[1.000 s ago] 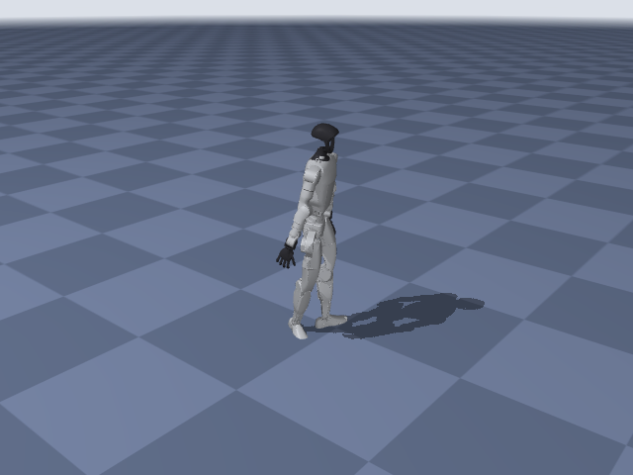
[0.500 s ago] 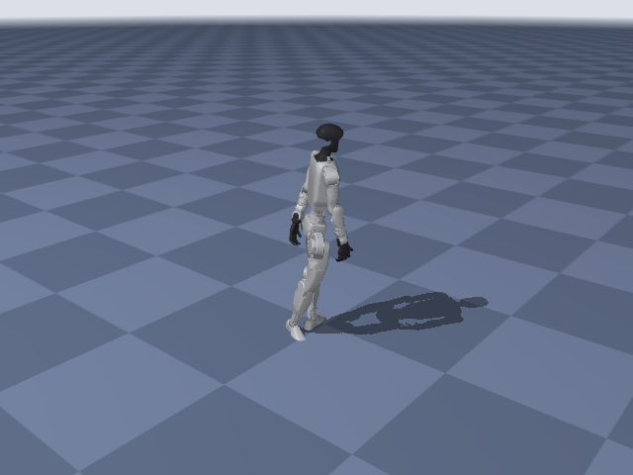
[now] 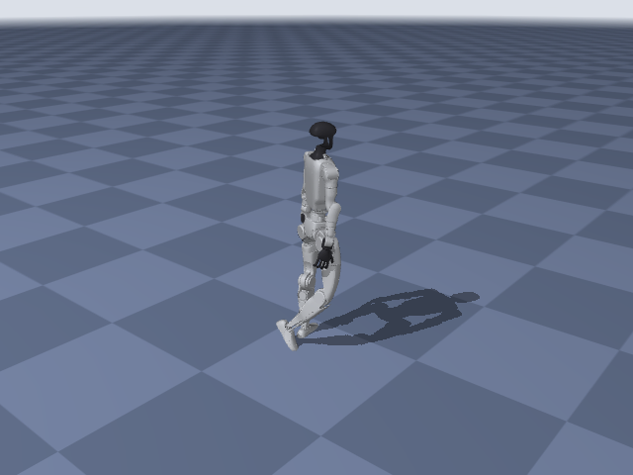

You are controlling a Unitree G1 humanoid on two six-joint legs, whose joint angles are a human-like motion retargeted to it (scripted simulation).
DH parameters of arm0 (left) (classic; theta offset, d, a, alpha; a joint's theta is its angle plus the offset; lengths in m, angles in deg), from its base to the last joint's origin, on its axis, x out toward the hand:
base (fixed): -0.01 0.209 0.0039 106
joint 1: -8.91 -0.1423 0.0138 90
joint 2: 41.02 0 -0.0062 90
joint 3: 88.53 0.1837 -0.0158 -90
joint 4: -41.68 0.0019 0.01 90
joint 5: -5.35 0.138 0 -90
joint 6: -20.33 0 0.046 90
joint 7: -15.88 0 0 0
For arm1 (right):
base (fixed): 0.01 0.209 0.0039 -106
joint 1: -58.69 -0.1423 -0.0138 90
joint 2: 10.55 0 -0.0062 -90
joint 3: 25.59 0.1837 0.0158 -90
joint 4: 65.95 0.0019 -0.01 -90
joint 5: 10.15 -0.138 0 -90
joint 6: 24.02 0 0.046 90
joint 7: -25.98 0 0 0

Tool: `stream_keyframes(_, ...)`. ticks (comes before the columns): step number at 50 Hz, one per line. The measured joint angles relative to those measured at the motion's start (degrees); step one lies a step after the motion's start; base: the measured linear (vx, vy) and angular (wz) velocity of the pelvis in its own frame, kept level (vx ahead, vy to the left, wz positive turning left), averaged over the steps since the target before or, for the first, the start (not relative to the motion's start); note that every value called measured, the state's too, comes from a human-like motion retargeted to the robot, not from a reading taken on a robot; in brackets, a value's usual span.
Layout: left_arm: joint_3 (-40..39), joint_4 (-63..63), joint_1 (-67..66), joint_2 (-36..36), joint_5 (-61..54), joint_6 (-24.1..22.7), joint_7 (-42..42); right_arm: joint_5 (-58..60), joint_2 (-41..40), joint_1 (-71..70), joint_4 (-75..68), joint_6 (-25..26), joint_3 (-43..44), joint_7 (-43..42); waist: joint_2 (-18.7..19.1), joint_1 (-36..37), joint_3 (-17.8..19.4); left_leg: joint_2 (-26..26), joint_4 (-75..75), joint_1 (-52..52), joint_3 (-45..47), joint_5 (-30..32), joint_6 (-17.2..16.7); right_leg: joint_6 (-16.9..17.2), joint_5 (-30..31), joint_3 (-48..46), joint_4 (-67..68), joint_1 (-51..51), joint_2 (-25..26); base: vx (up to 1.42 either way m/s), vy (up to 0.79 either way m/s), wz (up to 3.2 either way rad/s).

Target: In place motions

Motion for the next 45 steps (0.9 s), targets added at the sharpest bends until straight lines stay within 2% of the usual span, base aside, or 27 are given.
stream_keyframes(2,2.37,3.03,1.74,-0.92,1.72,0.6,0.59,-2.74,-0.09,1.8,0.0,2.72,0.99,-0.23,-0.06,-1.86,-0.45,-1.15,-0.01,-0.79,-2.23,0.29,0.79,2.87,-3.15,12.71,4.42,-8.38,1.42,0.03,-0.27,1.49)
stream_keyframes(4,4.76,6.23,4.0,-1.88,3.39,1.34,1.65,-4.47,-0.67,2.74,0.0,3.46,2.07,0.0,0.5,-3.0,-0.2,-1.29,0.05,-1.47,-4.68,0.69,1.36,3.87,-4.62,19.46,5.45,-13.49,4.23,-0.05,-0.33,1.48)
stream_keyframes(8,9.59,6.99,6.65,-2.57,4.63,1.77,1.73,-3.96,-2.48,2.77,0.27,0.83,2.08,1.96,2.23,-6.46,2.03,-0.41,0.51,-2.54,-12.4,1.82,2.14,3.82,-7.36,23.79,1.66,-18.49,8.32,-0.12,-0.41,1.61)
stream_keyframes(11,11.31,4.15,7.02,-2.35,5.46,1.02,-0.08,-0.95,-3.94,2.87,2.52,-0.26,0.14,2.62,2.52,-8.63,2.94,-0.98,0.51,-3.14,-17.31,2.61,2.06,4.03,-8.65,27.47,-8.18,-21.03,12.02,-0.13,-0.36,1.47)
stream_keyframes(16,12.55,1.88,7.99,-2.31,5.87,0.15,-1.39,3.74,-5.56,1.99,4.7,-0.32,-4.18,3.97,-1.41,-12.41,4.93,-6.0,0.37,-0.61,-26.49,3.73,1.95,5.51,-9.54,39.24,-30.97,-20.09,15.8,-0.05,-0.32,1.82)
stream_keyframes(18,13.31,2.22,8.25,-2.39,5.95,0.22,-1.5,5.02,-5.91,1.91,5.4,-0.21,-5.81,4.53,-3.37,-13.15,5.79,-7.97,0.44,1.73,-29.88,3.84,1.97,3.99,-5.69,41.28,-38.29,-17.67,16.0,0.06,-0.32,1.87)
stream_keyframes(20,13.57,2.94,8.45,-2.88,6.36,0.62,-1.67,6.65,-6.3,1.96,6.49,-0.16,-7.43,5.04,-5.18,-12.11,5.8,-9.09,0.53,3.54,-31.72,3.81,1.67,4.14,-4.27,42.6,-41.55,-14.74,16.06,0.11,-0.26,1.81)
stream_keyframes(23,13.68,4.33,8.19,-3.14,7.65,1.29,-0.76,10.42,-6.73,2.25,8.67,0.61,-8.28,5.13,-6.07,-19.13,5.42,-10.54,2.39,4.17,-44.37,4.93,1.17,2.71,-3.11,25.8,-43.9,-12.04,13.94,0.04,-0.26,3.61)
stream_keyframes(25,12.23,4.6,7.27,-2.69,7.2,1.06,0.87,13.97,-6.49,1.76,9.97,0.94,-9.67,4.42,-6.25,-19.41,5.24,-10.19,3.17,4.03,-47.78,5.37,0.53,3.83,-3.0,21.79,-44.14,-10.54,12.6,-0.09,-0.19,0.94)
stream_keyframes(27,9.67,4.92,6.65,-3.06,5.22,0.33,1.03,18.52,-6.09,0.6,11.64,0.93,-11.87,4.08,-7.89,-6.31,3.73,-9.14,1.91,3.93,-35.03,4.33,0.44,4.57,-6.2,33.15,-43.21,-10.36,14.76,-0.17,-0.19,-3.02)
stream_keyframes(28,9.08,5.03,6.11,-3.1,4.41,0.28,0.6,19.91,-5.9,0.39,12.44,0.26,-12.37,3.93,-7.9,-5.53,3.24,-8.84,1.96,3.74,-34.31,4.32,0.33,4.61,-6.82,32.8,-43.76,-9.56,15.26,-0.11,-0.18,-0.43)
stream_keyframes(31,7.59,5.66,4.57,-3.18,3.95,0.92,0.24,20.65,-5.69,0.03,14.46,-0.4,-12.3,2.67,-8.08,-10.23,2.2,-9.75,3.07,2.71,-39.89,5.09,-0.08,3.25,-7.36,25.09,-45.83,-7.82,15.94,-0.09,-0.14,2.0)
stream_keyframes(37,4.98,7.59,2.57,-3.43,4.17,0.96,3.4,11.95,-6.97,-0.86,15.18,-1.91,-9.05,3.82,-8.83,-8.11,1.39,-9.13,3.82,1.99,-39.57,5.25,-1.42,3.01,-9.01,22.1,-45.98,-6.49,16.2,-0.14,-0.1,0.47)
stream_keyframes(40,3.42,7.45,1.27,-3.1,3.8,1.05,2.81,8.81,-7.81,-1.25,14.85,-1.63,-8.02,5.75,-8.73,-7.87,0.8,-8.35,4.23,1.3,-37.89,5.15,-2.55,2.66,-9.31,21.28,-46.09,-6.45,16.38,-0.13,-0.07,0.23)
stream_keyframes(45,2.07,7.13,-0.02,-2.33,2.83,0.9,3.07,9.13,-8.28,-1.05,14.48,-1.64,-8.77,7.05,-7.9,-8.32,0.24,-5.68,3.79,1.23,-29.17,3.62,-6.03,1.73,-9.62,20.24,-45.94,-6.8,17.13,-0.17,-0.04,0.16)
